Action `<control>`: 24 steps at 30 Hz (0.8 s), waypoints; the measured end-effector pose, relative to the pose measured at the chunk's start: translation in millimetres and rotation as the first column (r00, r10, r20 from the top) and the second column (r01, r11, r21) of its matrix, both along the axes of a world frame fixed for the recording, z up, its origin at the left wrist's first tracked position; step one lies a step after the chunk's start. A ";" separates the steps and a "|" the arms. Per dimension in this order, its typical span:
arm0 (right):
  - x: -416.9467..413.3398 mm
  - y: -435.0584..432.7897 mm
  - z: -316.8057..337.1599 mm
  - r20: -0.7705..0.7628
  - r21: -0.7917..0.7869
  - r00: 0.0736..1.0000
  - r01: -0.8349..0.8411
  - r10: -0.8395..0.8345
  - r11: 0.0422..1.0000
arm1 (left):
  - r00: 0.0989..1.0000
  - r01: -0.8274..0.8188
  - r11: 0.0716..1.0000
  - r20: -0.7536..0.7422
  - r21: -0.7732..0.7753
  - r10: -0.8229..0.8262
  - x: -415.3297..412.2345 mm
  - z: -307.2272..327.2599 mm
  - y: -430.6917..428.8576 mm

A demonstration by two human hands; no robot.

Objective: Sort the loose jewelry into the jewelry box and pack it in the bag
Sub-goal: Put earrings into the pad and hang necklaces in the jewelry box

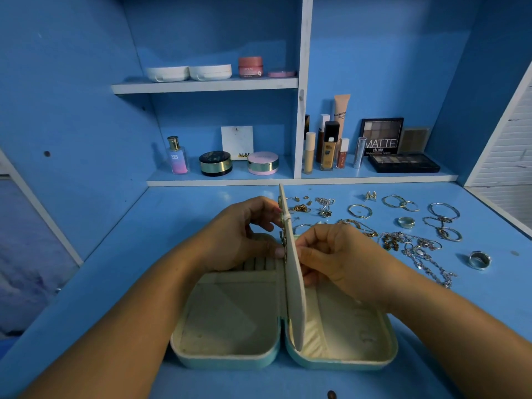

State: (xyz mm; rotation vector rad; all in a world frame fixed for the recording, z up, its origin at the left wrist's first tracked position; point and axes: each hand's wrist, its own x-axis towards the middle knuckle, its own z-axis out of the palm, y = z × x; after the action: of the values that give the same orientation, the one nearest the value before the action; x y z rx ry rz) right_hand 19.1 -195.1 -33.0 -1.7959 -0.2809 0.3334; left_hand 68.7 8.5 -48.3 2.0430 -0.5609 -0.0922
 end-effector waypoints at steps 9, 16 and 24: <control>-1.1 -0.8 2.7 -0.062 -0.051 0.998 0.001 -0.004 0.999 | 1.000 -0.018 1.000 0.005 0.017 0.018 0.5 0.2 0.3; -2.2 1.1 2.3 -0.094 -0.005 0.995 0.029 -0.030 1.000 | 1.000 -0.013 1.000 0.013 0.024 0.013 -0.4 1.2 0.5; -2.8 3.3 2.0 -0.117 0.023 0.993 0.030 -0.027 0.999 | 1.000 -0.009 0.999 0.021 0.031 0.008 0.1 1.1 1.2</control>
State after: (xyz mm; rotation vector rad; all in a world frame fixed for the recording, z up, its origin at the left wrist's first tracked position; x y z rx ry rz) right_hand 16.3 -191.8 -31.0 -1.7472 -0.1760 0.4117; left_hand 68.8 9.7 -47.2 2.0781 -0.5669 -0.0754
